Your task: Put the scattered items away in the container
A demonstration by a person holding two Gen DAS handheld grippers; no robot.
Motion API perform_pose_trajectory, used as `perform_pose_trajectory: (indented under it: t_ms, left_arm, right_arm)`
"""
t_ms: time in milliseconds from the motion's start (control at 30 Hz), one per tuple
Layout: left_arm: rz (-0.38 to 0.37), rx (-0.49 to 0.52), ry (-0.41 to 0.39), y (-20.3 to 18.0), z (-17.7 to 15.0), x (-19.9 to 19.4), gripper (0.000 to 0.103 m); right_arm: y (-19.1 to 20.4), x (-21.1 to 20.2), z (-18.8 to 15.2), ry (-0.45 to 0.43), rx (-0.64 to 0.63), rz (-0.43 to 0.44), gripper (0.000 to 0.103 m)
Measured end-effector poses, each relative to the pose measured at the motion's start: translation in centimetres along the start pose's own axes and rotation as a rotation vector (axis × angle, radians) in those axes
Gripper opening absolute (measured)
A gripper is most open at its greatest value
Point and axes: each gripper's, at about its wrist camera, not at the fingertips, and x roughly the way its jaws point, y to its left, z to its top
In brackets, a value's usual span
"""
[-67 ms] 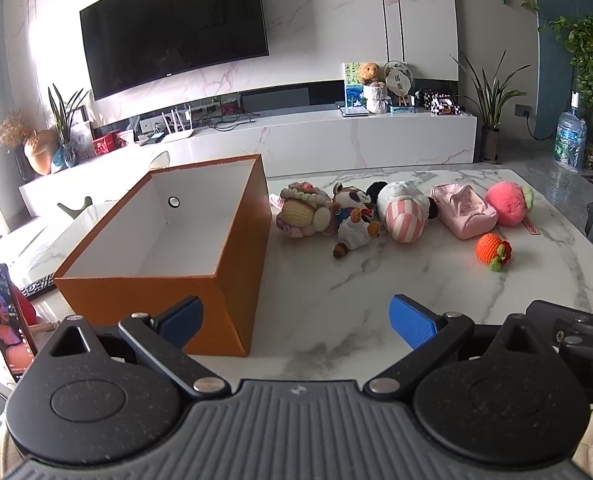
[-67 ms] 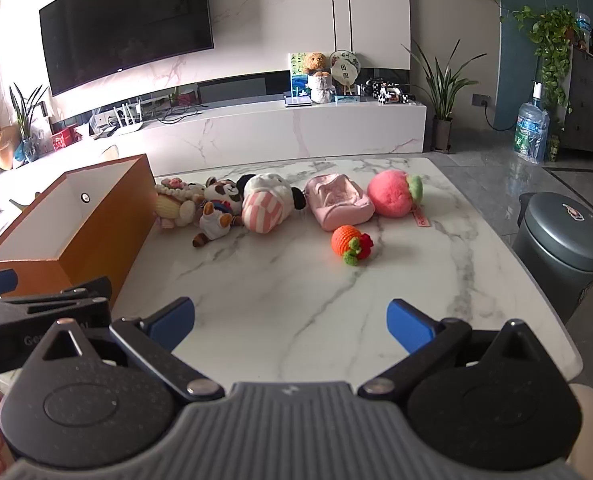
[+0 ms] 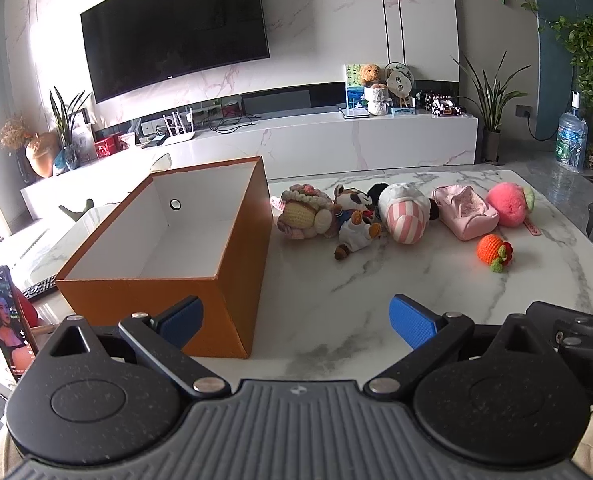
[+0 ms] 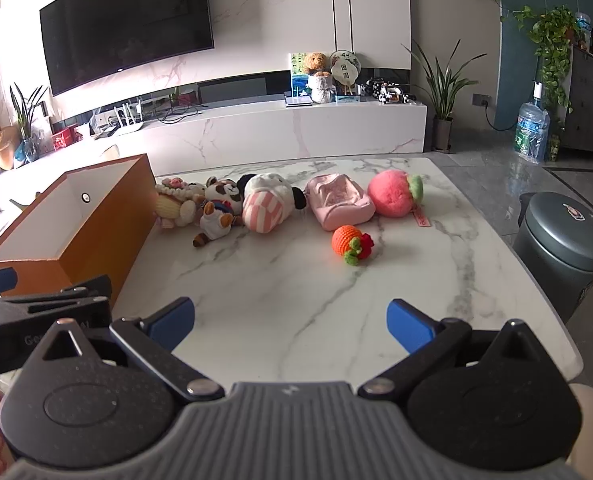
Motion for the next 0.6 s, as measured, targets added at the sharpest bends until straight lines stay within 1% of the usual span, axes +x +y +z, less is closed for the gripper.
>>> perform_pose_trajectory:
  t_ms: [467,600]
  left_arm:
    - [0.002,-0.028,0.009,-0.08,0.23,0.16,0.103]
    - [-0.010,-0.030,0.020,-0.08,0.31,0.18,0.103]
  right_arm:
    - [0.32,0.38,-0.28,-0.001,-0.002,0.000,0.103]
    - [0.02,0.24,-0.01,0.009,-0.005,0.006,0.103]
